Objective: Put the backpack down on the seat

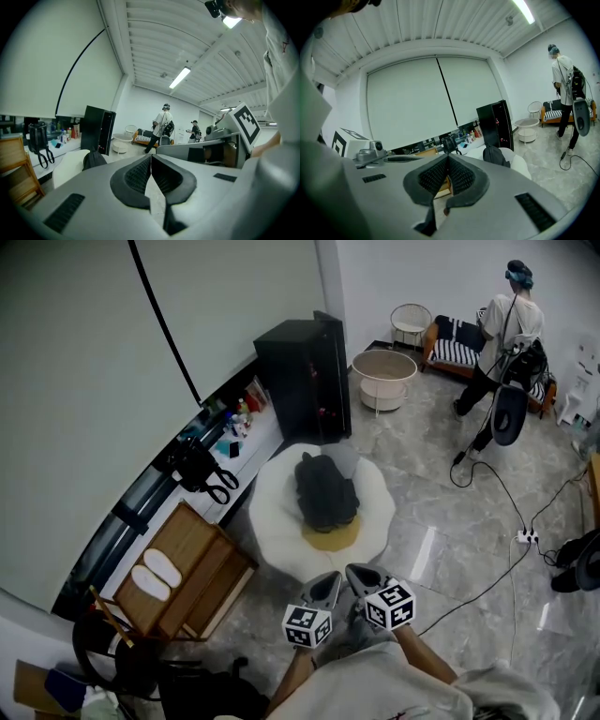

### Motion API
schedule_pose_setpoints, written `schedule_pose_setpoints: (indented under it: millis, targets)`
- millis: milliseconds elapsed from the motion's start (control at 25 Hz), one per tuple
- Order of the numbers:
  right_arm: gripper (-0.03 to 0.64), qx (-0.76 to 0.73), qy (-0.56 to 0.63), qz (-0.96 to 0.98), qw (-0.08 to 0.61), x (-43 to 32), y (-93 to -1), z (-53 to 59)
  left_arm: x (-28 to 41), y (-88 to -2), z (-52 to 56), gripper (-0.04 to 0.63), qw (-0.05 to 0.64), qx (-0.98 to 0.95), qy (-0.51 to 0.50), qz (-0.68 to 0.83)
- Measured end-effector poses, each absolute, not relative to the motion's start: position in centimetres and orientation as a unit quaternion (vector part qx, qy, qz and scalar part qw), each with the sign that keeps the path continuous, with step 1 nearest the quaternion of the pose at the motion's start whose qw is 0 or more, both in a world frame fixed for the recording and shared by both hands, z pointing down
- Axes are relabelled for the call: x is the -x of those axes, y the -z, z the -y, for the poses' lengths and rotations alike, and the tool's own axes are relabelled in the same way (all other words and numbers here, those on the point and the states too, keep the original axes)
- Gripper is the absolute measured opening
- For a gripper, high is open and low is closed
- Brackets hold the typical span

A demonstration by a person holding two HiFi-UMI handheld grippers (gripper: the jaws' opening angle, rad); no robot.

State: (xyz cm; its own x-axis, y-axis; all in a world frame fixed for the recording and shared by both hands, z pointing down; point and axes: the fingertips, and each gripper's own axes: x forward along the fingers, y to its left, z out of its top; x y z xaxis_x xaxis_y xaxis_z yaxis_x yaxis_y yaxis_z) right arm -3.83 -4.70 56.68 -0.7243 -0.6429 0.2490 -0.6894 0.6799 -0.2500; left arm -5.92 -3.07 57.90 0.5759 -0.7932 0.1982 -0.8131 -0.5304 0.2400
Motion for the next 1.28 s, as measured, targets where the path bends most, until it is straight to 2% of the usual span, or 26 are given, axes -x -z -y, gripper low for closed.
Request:
schedule_pose_setpoints:
  millis: [400,1280]
  targets:
    - [0.028,-0.350,-0.157,0.920,0.079,3.1,-55.9,2.5,4.8,-56.9,1.3,0.032,0.156,-0.872,-0.019,0.464]
    - [0.028,-0.320,-0.153,0.929,0.102,-6.6,-56.3,-4.1,-3.5,-57.1,-6.1,0.032,0.165,-0.841,-0.024,0.515]
